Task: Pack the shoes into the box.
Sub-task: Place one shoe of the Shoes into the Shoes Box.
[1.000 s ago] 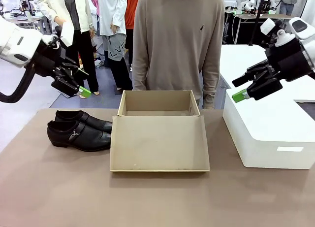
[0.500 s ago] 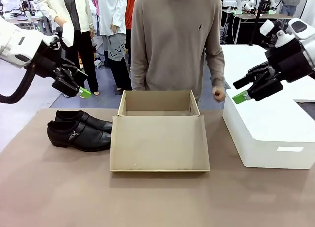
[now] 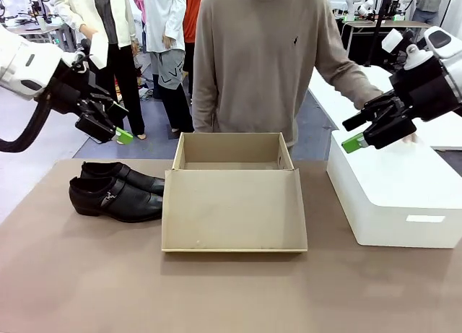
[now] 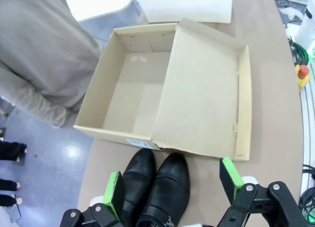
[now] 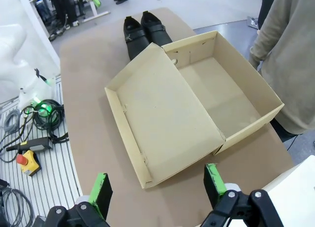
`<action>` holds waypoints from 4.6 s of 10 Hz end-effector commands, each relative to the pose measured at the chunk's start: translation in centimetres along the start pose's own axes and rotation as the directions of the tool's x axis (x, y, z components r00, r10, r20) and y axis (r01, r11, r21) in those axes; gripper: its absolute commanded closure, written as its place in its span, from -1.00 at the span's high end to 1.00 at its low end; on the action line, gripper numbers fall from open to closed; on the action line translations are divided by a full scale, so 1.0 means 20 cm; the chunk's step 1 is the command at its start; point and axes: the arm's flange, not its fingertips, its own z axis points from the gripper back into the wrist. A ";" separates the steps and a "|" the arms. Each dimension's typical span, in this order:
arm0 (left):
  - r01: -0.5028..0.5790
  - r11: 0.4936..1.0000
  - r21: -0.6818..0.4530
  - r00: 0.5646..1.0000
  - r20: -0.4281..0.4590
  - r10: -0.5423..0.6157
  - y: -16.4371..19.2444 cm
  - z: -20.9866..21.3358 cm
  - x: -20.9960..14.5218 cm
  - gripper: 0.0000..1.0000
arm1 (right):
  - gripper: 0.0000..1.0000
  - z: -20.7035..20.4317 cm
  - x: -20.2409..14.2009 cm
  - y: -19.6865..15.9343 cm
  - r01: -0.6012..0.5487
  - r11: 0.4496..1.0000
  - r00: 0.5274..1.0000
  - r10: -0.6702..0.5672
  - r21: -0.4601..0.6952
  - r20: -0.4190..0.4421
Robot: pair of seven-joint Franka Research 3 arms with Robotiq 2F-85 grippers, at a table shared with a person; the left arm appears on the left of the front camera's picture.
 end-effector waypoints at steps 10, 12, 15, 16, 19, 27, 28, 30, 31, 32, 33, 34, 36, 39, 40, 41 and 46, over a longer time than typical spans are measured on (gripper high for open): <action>0.266 0.936 -0.230 0.813 -0.468 -0.346 0.39 0.06 0.16 1.00 | 1.00 -0.01 0.00 -0.02 -0.030 0.999 0.999 0.030 0.010 0.027; 0.243 0.936 -0.255 0.771 -0.535 -0.346 0.52 -0.01 0.15 1.00 | 1.00 -0.01 0.00 -0.02 -0.030 0.999 0.999 0.030 0.010 0.027; 0.215 0.945 -0.245 0.733 -0.599 -0.322 0.63 -0.12 0.08 1.00 | 1.00 -0.01 0.00 -0.02 -0.030 0.999 0.999 0.030 0.010 0.027; 0.207 0.944 -0.259 0.723 -0.610 -0.326 0.66 -0.16 0.05 1.00 | 1.00 -0.01 0.00 -0.02 -0.030 0.999 0.999 0.030 0.010 0.027; 0.214 0.938 -0.271 0.738 -0.584 -0.338 0.65 -0.18 0.01 1.00 | 1.00 -0.01 0.00 -0.02 -0.030 0.999 0.999 0.030 0.010 0.027; 0.138 0.956 -0.261 0.737 -0.618 -0.275 0.74 -0.22 -0.03 1.00 | 1.00 -0.01 0.00 -0.02 -0.030 0.999 0.999 0.030 0.010 0.027; 0.108 0.960 -0.259 0.738 -0.626 -0.252 0.77 -0.22 -0.06 1.00 | 1.00 -0.01 0.00 -0.02 -0.030 0.999 0.999 0.030 0.010 0.027; 0.039 0.965 -0.261 0.745 -0.635 -0.202 0.86 -0.25 -0.11 1.00 | 1.00 -0.01 0.00 -0.02 -0.030 0.999 0.999 0.030 0.010 0.027; 0.003 0.959 -0.283 0.742 -0.643 -0.192 0.91 -0.28 -0.14 1.00 | 1.00 -0.01 0.00 -0.02 -0.030 0.999 0.999 0.030 0.010 0.027; -0.016 0.957 -0.288 0.736 -0.651 -0.184 0.96 -0.32 -0.16 1.00 | 1.00 -0.01 0.00 -0.02 -0.030 0.999 0.999 0.030 0.010 0.027; -0.024 0.958 -0.284 0.736 -0.654 -0.175 0.99 -0.36 -0.18 1.00 | 1.00 -0.01 0.00 -0.02 -0.030 0.999 0.999 0.030 0.010 0.027; -0.063 0.958 -0.280 0.740 -0.658 -0.143 1.03 -0.40 -0.20 1.00 | 1.00 -0.01 0.00 -0.02 -0.030 0.999 0.999 0.030 0.010 0.027; -0.125 0.948 -0.293 0.747 -0.657 -0.105 1.04 -0.46 -0.27 1.00 | 1.00 -0.01 0.00 -0.02 -0.030 0.999 0.999 0.030 0.010 0.027; -0.097 0.955 -0.281 0.762 -0.638 -0.110 1.03 -0.51 -0.34 1.00 | 1.00 -0.01 0.00 -0.02 -0.030 0.999 0.999 0.030 0.010 0.027; -0.073 0.952 -0.297 0.768 -0.626 -0.136 1.02 -0.51 -0.36 1.00 | 1.00 -0.01 0.00 -0.02 -0.030 0.999 0.999 0.030 0.010 0.027; -0.061 0.948 -0.311 0.771 -0.618 -0.153 1.02 -0.52 -0.38 1.00 | 1.00 -0.01 0.00 -0.02 -0.030 0.999 0.999 0.030 0.010 0.027; -0.090 0.951 -0.295 0.748 -0.650 -0.131 1.04 -0.52 -0.35 1.00 | 1.00 -0.01 0.00 -0.02 -0.030 0.999 0.999 0.030 0.010 0.027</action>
